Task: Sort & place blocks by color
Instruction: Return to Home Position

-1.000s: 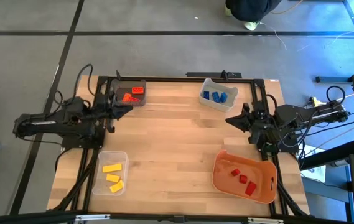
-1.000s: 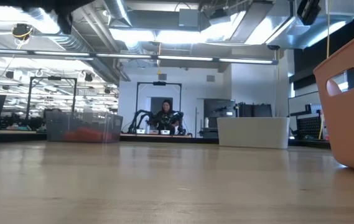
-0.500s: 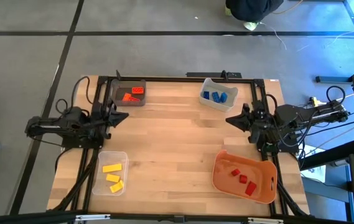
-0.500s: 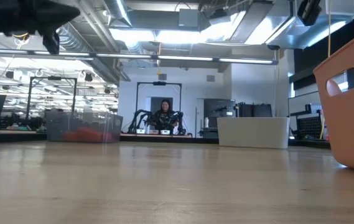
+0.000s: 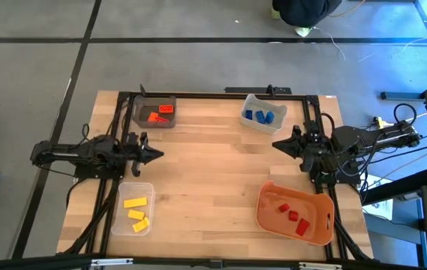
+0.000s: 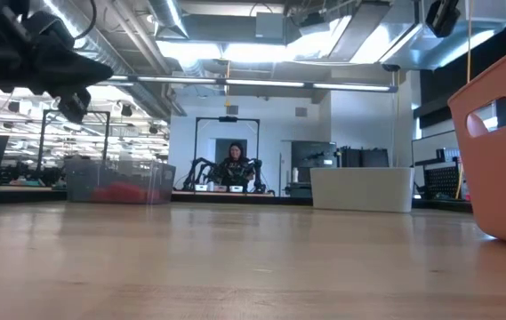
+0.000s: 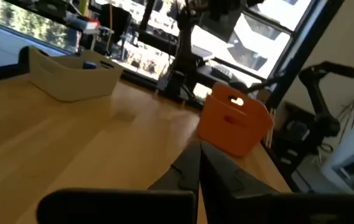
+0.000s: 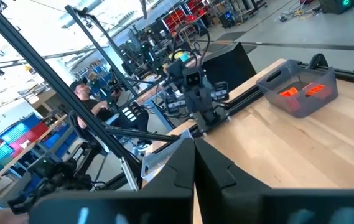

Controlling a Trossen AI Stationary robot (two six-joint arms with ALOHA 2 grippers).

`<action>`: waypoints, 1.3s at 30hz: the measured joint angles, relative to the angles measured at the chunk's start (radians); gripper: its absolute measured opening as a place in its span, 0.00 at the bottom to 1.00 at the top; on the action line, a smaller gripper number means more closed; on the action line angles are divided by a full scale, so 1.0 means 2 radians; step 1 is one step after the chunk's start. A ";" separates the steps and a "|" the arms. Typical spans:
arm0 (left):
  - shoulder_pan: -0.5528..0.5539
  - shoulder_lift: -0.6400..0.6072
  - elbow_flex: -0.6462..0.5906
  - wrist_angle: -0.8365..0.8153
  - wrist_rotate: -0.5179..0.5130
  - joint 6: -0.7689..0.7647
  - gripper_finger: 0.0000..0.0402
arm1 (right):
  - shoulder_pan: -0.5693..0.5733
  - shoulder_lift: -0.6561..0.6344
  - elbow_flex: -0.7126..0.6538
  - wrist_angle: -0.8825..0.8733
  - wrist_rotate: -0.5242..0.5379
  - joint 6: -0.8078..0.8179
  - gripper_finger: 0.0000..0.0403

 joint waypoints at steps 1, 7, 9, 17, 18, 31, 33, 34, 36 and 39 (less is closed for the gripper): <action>0.000 -0.001 0.000 -0.009 0.009 0.006 0.00 | 0.000 0.000 0.000 0.000 0.000 0.000 0.00; 0.000 0.003 0.000 -0.025 0.021 0.013 0.00 | 0.000 0.000 0.000 -0.001 -0.009 -0.001 0.00; 0.000 0.004 0.000 -0.025 0.021 0.020 0.00 | 0.000 0.000 0.000 -0.001 -0.012 0.000 0.00; 0.000 0.004 0.000 -0.025 0.017 0.024 0.04 | 0.000 -0.041 0.000 -0.055 -0.014 -0.035 0.00; 0.000 0.004 0.000 -0.025 0.017 0.024 0.04 | 0.000 -0.052 0.000 -0.065 -0.014 -0.040 0.00; 0.000 0.004 0.000 -0.026 0.017 0.024 0.08 | -0.001 -0.245 -0.089 0.027 -0.083 -0.142 0.00; 0.000 0.004 0.000 -0.026 0.017 0.024 0.07 | -0.001 -0.275 -0.124 0.036 -0.082 -0.133 0.00; 0.000 0.004 0.000 -0.026 0.017 0.024 0.07 | -0.001 -0.289 -0.139 0.031 -0.082 -0.132 0.00; 0.000 0.004 0.000 -0.026 0.017 0.024 0.06 | -0.002 -0.291 -0.157 0.032 -0.071 -0.131 0.00; 0.000 0.005 0.000 -0.025 0.017 0.024 0.05 | -0.010 -0.291 -0.162 -0.006 -0.065 -0.132 0.00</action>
